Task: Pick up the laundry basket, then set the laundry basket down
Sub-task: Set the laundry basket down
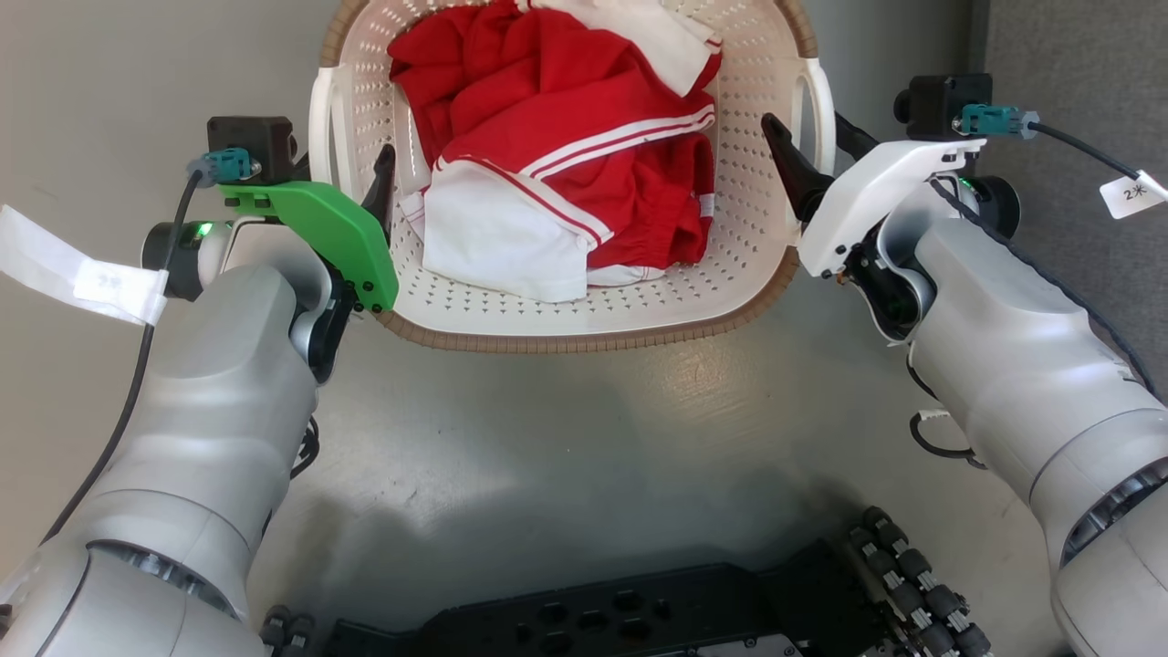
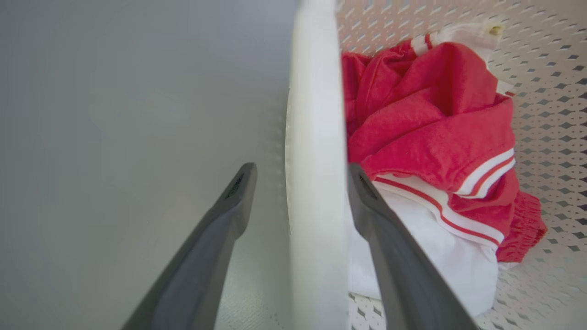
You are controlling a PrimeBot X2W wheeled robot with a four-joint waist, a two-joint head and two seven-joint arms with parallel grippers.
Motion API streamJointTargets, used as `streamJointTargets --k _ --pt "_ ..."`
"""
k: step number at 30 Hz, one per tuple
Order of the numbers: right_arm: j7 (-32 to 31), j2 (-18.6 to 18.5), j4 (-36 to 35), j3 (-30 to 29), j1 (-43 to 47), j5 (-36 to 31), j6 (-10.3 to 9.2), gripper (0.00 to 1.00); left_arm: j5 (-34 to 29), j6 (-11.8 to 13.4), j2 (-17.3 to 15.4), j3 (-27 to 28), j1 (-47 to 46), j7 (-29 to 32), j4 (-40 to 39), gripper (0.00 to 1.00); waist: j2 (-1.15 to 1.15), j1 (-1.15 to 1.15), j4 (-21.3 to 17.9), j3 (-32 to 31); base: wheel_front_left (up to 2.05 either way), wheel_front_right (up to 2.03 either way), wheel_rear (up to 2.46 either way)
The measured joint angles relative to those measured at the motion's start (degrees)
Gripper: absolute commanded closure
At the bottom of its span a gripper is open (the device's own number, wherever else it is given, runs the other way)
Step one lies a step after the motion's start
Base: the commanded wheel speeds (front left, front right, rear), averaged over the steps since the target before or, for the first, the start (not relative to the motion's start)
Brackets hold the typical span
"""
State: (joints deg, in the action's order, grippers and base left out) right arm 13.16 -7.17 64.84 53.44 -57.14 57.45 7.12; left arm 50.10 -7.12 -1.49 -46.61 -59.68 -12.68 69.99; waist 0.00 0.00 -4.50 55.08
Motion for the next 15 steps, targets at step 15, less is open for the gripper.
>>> streamJointTargets --k 15 --pt "0.97 0.1 -1.31 -0.77 2.77 2.22 0.0 0.0 0.15 0.0 0.0 0.52 4.2 -1.49 -0.19 0.0 0.0 0.0 -0.59 -6.9 0.0 0.0 0.0"
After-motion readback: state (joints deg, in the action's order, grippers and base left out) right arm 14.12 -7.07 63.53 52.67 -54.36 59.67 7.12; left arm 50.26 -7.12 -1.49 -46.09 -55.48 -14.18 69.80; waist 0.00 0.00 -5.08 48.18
